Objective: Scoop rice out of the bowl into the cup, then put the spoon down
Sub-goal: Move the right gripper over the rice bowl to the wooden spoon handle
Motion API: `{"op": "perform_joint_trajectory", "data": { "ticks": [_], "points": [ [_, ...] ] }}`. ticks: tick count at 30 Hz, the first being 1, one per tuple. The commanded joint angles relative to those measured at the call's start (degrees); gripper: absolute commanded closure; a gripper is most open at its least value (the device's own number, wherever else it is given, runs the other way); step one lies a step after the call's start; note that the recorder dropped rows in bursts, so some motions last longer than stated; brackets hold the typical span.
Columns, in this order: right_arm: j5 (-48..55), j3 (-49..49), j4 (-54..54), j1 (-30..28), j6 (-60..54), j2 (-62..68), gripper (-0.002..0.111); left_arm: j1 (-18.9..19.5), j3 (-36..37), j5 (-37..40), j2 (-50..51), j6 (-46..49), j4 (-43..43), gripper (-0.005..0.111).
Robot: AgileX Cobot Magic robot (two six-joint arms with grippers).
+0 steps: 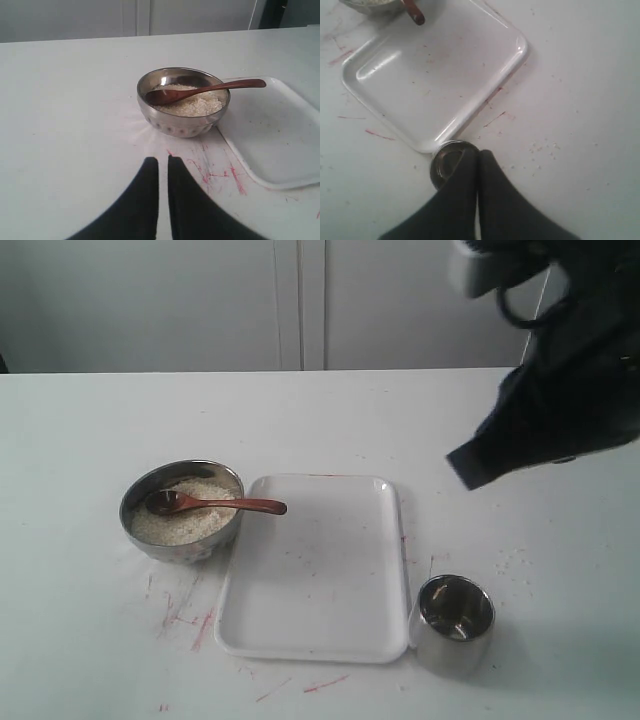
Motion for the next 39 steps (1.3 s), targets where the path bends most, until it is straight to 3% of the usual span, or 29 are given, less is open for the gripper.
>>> {"op": "perform_joint_trajectory", "data": {
  "ticks": [1,5,9,13,16,27,30,37,39],
  "points": [
    [2.92,-5.97,-6.85,7.73,5.66,9.04,0.108,-0.06,-0.36,-0.22,0.04,-0.1,-0.59,0.092],
    [9.46,-14.13,-6.2,12.09,6.78,19.48,0.108,-0.06,-0.36,-0.22,0.04,-0.1,-0.59,0.092],
    [9.71,-21.63,-4.06,13.11,6.57,29.55,0.108,-0.06,-0.36,-0.22,0.04,-0.1,-0.59,0.092],
    [9.71,-26.97,0.47,13.11,-3.22,36.44,0.108,-0.06,-0.36,-0.22,0.04,-0.1,-0.59,0.092],
    [9.71,-28.45,0.86,13.11,-9.79,39.47,0.108,-0.06,-0.36,-0.22,0.04,-0.1,-0.59,0.092],
    [0.36,-28.49,1.56,13.11,-9.4,40.62,0.107,-0.06,-0.36,-0.22,0.04,-0.1,-0.59,0.092],
    [-2.86,-28.49,1.56,13.11,-9.4,40.62,0.099,-0.06,-0.36,-0.22,0.04,-0.1,-0.59,0.092],
    [-8.47,-28.49,1.33,13.11,-9.4,40.62,0.061,-0.06,-0.36,-0.22,0.04,-0.1,-0.59,0.092],
    [-9.54,-28.49,1.2,13.11,-9.8,40.62,0.055,-0.06,-0.36,-0.22,0.04,-0.1,-0.59,0.092]
  ]
}}
